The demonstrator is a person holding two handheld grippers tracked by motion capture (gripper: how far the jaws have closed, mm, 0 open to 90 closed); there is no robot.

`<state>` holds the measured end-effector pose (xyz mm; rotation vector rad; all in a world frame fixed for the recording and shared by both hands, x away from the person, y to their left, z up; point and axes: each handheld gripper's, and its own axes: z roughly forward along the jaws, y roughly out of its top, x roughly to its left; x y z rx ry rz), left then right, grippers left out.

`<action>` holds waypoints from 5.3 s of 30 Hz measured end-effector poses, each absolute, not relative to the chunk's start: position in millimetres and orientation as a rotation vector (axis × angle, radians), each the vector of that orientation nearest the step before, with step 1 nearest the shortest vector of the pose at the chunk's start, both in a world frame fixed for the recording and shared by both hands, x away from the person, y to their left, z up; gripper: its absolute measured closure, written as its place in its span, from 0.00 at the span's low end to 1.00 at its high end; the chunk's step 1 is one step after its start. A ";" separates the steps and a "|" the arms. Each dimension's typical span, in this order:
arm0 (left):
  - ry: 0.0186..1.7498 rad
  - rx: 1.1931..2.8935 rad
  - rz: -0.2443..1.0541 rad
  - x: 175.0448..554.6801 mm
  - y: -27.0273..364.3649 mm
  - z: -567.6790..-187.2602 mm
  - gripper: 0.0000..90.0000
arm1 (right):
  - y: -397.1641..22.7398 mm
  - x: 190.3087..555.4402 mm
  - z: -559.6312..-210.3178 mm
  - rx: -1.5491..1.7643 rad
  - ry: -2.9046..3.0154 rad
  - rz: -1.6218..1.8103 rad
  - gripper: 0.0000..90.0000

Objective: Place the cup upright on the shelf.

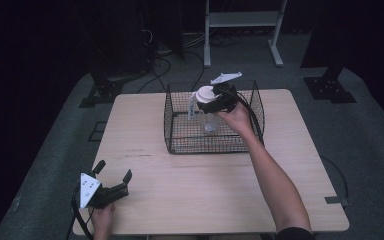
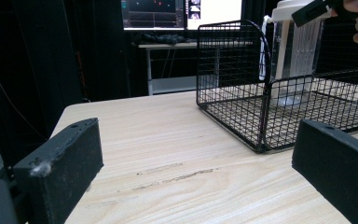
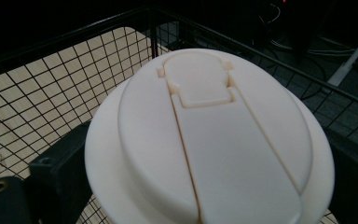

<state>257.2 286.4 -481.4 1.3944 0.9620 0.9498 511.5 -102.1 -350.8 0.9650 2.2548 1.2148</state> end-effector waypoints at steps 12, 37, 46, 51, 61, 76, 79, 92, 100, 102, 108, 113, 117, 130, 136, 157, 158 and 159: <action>0.961 1.393 0.950 257.2 286.5 -481.4 0.01 | -105.9 513.3 -363.1 0.987 2.264 1.189 0.05; 0.967 1.392 0.948 258.3 286.6 -481.3 0.01 | -112.2 508.5 -361.8 0.997 2.288 1.157 0.05; 0.963 1.395 0.950 258.5 286.6 -481.4 0.01 | -111.9 507.5 -360.3 0.997 2.276 1.138 0.02; 0.962 1.400 0.953 258.3 286.4 -481.4 0.01 | -112.3 506.1 -357.3 0.996 2.260 1.135 0.01; 0.959 1.400 0.949 258.4 286.7 -481.4 0.01 | -113.8 502.7 -351.1 0.988 2.238 1.161 0.01; 0.958 1.400 0.952 258.2 285.9 -481.4 0.01 | -125.0 484.3 -332.1 0.966 2.204 1.213 0.01; 0.958 1.400 0.953 258.0 285.7 -481.4 0.01 | -128.5 476.7 -329.1 0.954 2.204 1.231 0.01; 0.960 1.400 0.955 257.8 285.3 -481.4 0.01 | -143.9 453.4 -323.4 0.926 2.213 1.252 0.01; 0.958 1.401 0.955 257.8 285.2 -481.4 0.01 | -148.7 441.0 -320.6 0.898 2.225 1.257 0.01; 0.958 1.402 0.955 257.8 285.1 -481.4 0.01 | -148.9 438.8 -321.2 0.902 2.242 1.246 0.01; 0.958 1.403 0.957 257.7 284.9 -481.4 0.01 | -147.9 429.1 -322.1 0.872 2.257 1.246 0.01; 0.957 1.408 0.961 257.8 284.6 -481.3 0.01 | -149.6 422.1 -321.4 0.867 2.261 1.265 0.01; 0.957 1.408 0.961 257.8 284.6 -481.3 0.01 | -152.1 414.4 -320.4 0.863 2.250 1.274 0.01; 0.955 1.412 0.966 257.8 284.2 -481.3 0.01 | -160.6 399.0 -328.0 0.864 2.263 1.289 0.01; 0.955 1.412 0.965 257.7 284.1 -481.3 0.01 | -162.0 392.1 -329.2 0.848 2.271 1.278 0.01; 0.956 1.412 0.967 257.8 283.9 -481.3 0.01 | -170.4 367.0 -346.4 0.842 2.306 1.296 0.01; 0.957 1.412 0.967 257.8 283.8 -481.3 0.01 | -170.9 365.3 -347.3 0.842 2.307 1.293 0.01; 0.957 1.411 0.966 257.7 283.9 -481.3 0.01 | -171.2 364.7 -347.5 0.843 2.308 1.293 0.01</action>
